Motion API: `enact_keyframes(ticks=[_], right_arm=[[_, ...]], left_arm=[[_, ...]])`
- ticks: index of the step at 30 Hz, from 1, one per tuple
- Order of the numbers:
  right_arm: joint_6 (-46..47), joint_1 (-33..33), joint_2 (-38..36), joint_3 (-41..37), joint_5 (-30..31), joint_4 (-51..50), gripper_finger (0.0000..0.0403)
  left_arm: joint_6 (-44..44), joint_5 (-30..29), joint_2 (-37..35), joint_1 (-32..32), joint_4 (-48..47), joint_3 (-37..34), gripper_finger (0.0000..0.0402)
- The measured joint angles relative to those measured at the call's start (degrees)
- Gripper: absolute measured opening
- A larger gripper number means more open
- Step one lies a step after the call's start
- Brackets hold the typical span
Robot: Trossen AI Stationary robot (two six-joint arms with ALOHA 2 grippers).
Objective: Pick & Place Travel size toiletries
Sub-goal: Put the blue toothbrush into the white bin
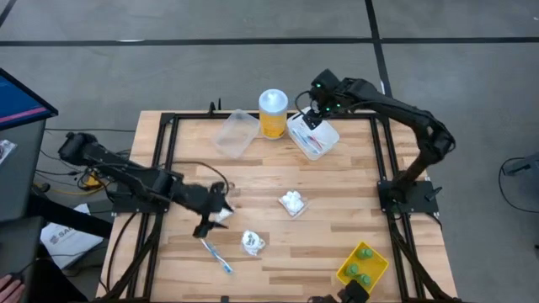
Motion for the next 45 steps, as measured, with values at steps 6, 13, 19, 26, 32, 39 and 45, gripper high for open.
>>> enact_keyframes(ticks=[6, 13, 19, 26, 32, 39, 45], right_arm=[[1.32, 1.54, -7.37, 0.02, 0.0, -0.27, 0.0259], [2.92, 3.42, -10.89, 0.02, 0.26, -0.93, 0.0258], [3.13, 4.52, -10.67, 0.0, 0.39, -3.21, 0.0258], [5.57, 7.49, -10.32, -0.01, 0.44, -2.86, 0.0258], [6.36, 11.59, -14.36, -0.02, 0.44, -0.34, 0.0258], [9.79, 15.72, -21.29, -0.02, 0.88, 1.15, 0.0258], [13.3, 20.6, -26.77, -0.02, 0.87, 1.75, 0.0258]], left_arm=[[-2.76, -0.1, 10.58, -7.89, 2.28, -0.02, 0.0274], [-4.68, -0.14, 21.2, -14.27, 5.16, 0.0, 0.0294], [-6.25, -0.1, 26.03, -17.71, 8.04, -0.65, 0.0299], [-9.43, -0.79, 28.12, -18.5, 11.97, -4.23, 0.029], [-10.19, -1.73, 28.14, -18.42, 12.14, -5.06, 0.0202], [-9.63, -4.01, 28.24, -17.8, 12.48, -5.39, 0.0053], [-14.16, -4.45, 24.11, -15.58, 12.92, -5.87, 0.0025]])
